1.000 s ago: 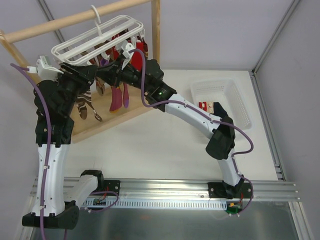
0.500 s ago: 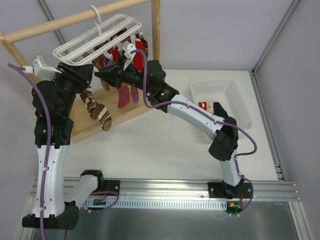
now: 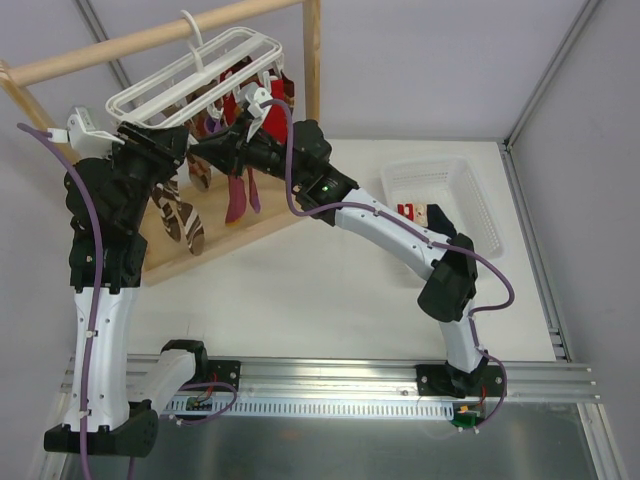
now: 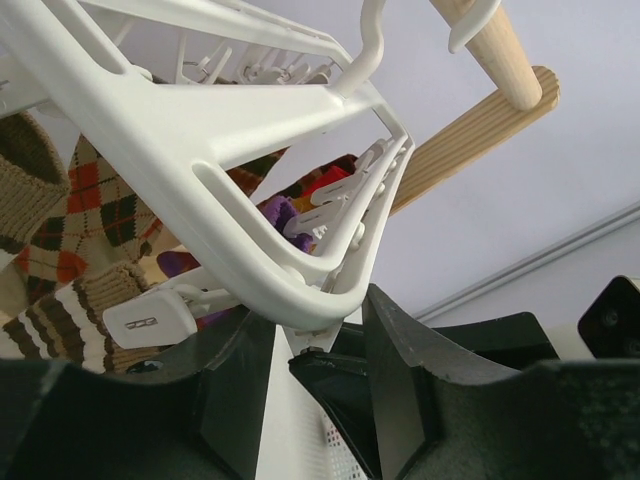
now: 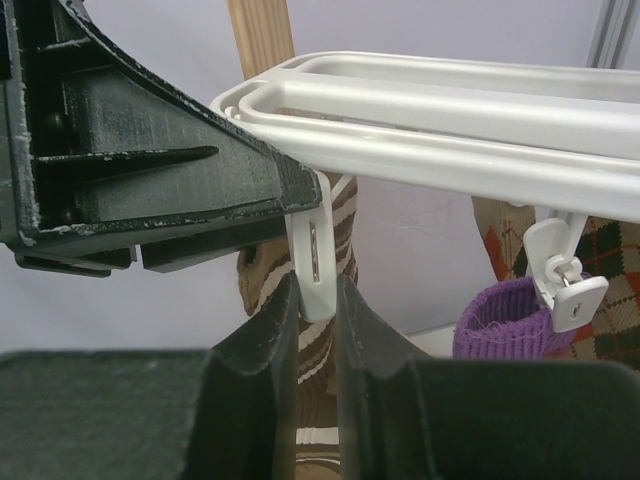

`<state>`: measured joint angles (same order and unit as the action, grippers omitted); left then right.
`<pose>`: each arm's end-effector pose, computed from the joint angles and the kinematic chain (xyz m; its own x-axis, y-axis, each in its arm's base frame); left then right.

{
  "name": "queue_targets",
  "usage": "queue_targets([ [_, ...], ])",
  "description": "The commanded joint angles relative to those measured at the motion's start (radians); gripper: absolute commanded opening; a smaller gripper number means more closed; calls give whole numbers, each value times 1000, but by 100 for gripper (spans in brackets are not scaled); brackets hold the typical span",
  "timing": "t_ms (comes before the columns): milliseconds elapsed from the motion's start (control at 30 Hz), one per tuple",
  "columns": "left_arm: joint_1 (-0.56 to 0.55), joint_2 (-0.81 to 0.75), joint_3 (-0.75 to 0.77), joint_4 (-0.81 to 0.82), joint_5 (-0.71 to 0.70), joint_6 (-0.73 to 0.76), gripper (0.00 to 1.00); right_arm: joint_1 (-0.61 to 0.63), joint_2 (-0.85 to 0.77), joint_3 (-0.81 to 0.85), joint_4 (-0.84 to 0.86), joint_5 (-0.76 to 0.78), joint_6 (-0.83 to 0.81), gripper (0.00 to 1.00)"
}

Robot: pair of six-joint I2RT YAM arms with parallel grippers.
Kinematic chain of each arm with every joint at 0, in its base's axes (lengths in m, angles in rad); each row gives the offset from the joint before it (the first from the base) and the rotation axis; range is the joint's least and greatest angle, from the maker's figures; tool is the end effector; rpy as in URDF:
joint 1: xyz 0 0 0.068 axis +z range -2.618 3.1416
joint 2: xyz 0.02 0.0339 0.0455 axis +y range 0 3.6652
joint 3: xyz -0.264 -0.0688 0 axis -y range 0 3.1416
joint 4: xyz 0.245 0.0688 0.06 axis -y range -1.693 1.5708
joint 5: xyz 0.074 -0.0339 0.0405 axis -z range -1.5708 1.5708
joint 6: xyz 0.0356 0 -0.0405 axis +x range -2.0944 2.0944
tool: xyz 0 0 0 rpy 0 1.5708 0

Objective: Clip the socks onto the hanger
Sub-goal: Open the clamp at the hanger.

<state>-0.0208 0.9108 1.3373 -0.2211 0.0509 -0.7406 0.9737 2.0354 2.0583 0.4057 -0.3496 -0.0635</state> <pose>0.1635 -0.0052 0.5004 0.1029 -0.6761 -0.7296 0.1897 0.7333 -0.6529 0.2596 0.4035 0.4598 0.2936 0.3258 -0.8987 -0.9354 0.2919 -0.1998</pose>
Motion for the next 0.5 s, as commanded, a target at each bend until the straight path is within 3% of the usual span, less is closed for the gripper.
queue_targets([
  [0,-10,5,40,48,29,23,39,14,-66,26,18,-29,-21,4],
  [233,-10,7,34,46,50,20,34,17,-69,26,2,-26,-30,4],
  [467,-10,5,33,46,70,23,43,17,-66,45,-21,-19,-33,4],
])
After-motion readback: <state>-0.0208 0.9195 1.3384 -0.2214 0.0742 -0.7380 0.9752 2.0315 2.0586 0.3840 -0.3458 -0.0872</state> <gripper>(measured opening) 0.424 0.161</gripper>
